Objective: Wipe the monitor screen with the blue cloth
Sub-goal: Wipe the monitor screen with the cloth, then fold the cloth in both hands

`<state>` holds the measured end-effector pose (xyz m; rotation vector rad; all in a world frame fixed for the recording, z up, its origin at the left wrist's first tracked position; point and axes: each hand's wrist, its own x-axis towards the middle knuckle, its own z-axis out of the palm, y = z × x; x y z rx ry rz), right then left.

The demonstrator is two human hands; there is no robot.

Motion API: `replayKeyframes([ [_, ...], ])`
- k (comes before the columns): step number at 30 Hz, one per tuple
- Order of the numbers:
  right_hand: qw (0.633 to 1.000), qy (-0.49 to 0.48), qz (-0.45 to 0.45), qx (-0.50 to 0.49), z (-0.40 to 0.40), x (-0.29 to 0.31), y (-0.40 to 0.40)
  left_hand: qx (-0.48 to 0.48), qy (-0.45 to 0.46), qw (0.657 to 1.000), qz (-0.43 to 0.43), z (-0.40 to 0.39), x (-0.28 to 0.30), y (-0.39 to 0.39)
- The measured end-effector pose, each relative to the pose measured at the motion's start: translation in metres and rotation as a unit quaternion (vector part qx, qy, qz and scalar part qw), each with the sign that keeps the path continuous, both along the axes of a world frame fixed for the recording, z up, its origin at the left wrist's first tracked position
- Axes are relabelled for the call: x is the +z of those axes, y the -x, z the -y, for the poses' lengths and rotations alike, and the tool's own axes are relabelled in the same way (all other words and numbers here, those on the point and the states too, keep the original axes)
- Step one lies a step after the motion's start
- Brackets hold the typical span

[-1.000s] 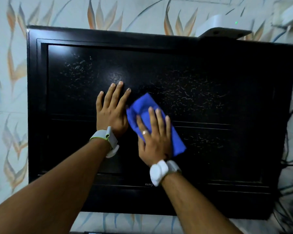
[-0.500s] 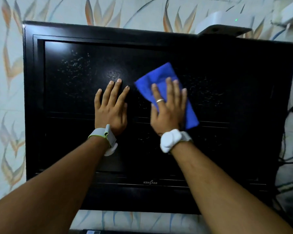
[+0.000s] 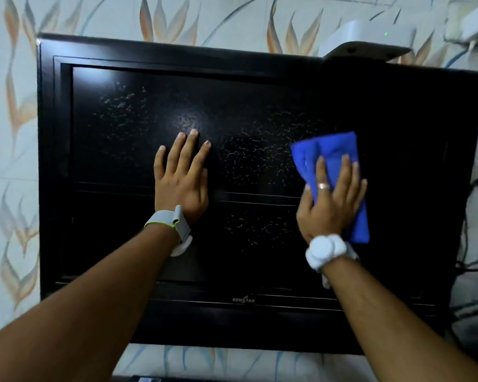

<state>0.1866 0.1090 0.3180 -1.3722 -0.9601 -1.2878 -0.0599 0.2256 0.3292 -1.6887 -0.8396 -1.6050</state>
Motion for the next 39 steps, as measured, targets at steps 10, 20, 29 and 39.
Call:
replayKeyframes([
  [10, 0.972, 0.159, 0.168, 0.027, -0.035, -0.062, 0.098, 0.002, -0.015, 1.0, -0.007, -0.007, 0.0, 0.003],
  [20, 1.0, 0.008, -0.015, 0.02, -0.005, -0.025, 0.016, 0.009, -0.002, 1.0, -0.008, -0.001, 0.0, 0.0],
  [29, 0.972, 0.17, 0.16, 0.036, -0.035, -0.004, 0.109, 0.039, 0.037, 0.998, 0.009, 0.001, -0.016, -0.004],
  [39, 0.911, 0.208, -0.2, 0.296, 0.054, -0.189, 0.154, -0.38, 0.427, 0.81, 0.13, 0.114, -0.179, -0.026],
])
